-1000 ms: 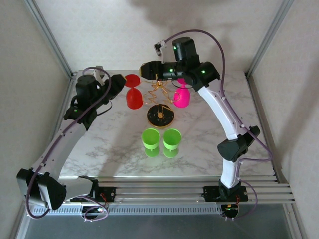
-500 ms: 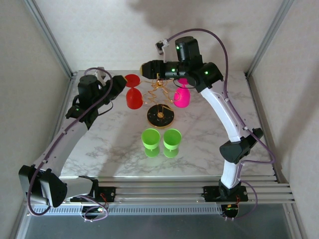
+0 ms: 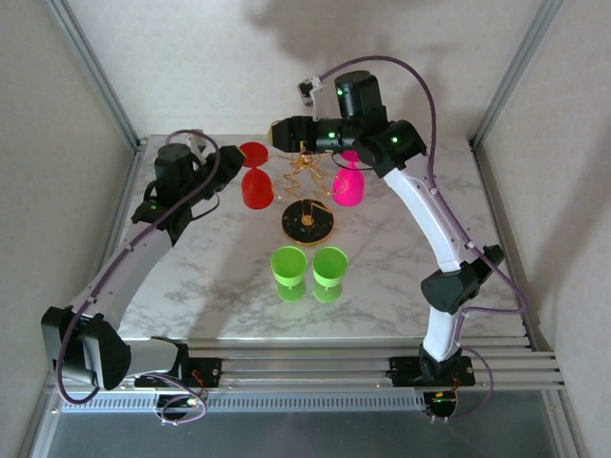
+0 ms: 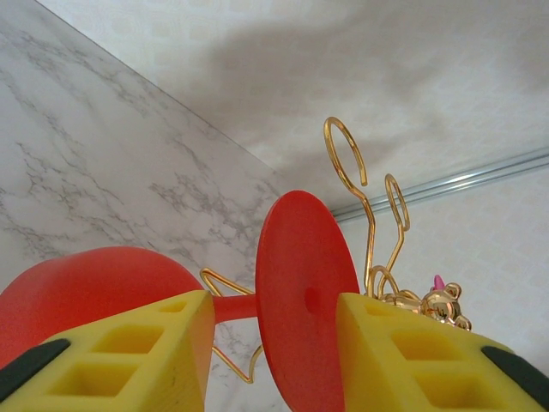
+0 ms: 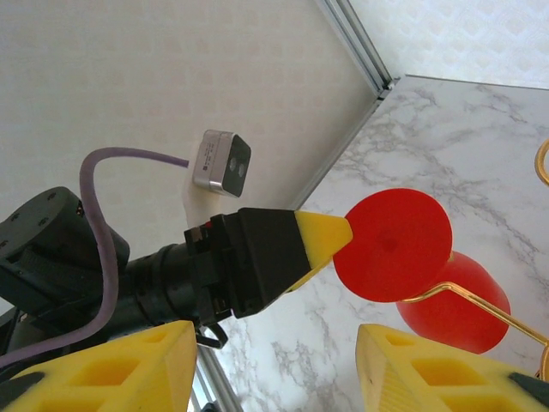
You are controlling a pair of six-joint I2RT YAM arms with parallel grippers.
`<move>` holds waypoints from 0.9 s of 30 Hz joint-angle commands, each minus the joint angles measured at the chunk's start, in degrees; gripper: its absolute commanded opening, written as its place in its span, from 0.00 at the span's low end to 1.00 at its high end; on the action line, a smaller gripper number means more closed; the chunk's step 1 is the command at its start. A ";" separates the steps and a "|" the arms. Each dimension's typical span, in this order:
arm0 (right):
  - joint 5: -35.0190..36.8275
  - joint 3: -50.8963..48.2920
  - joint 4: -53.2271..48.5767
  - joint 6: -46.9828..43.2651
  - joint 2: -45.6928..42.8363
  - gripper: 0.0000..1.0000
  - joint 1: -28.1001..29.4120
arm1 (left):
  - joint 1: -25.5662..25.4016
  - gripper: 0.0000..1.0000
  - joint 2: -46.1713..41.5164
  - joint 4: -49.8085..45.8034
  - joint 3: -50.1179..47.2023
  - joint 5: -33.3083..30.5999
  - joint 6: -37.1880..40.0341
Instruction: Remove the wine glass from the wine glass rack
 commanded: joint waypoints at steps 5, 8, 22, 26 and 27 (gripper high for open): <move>0.94 -0.97 0.97 -0.80 -2.35 0.52 -0.53 | 0.45 0.35 0.86 3.01 -0.22 1.53 -0.54; 1.01 -1.15 0.99 -0.88 -2.35 0.52 -0.50 | 0.40 0.30 1.03 3.45 -0.19 1.69 -0.64; 1.22 -1.36 0.53 -0.99 -2.44 0.51 -0.67 | 0.45 0.21 1.48 4.45 -0.19 1.98 -0.89; 1.03 -1.46 0.62 -0.96 -2.36 0.51 -0.71 | 0.41 0.14 1.26 4.21 -0.22 2.04 -0.88; 1.04 -1.49 0.65 -0.91 -2.35 0.51 -0.72 | 0.40 0.14 1.22 4.15 -0.19 1.96 -0.80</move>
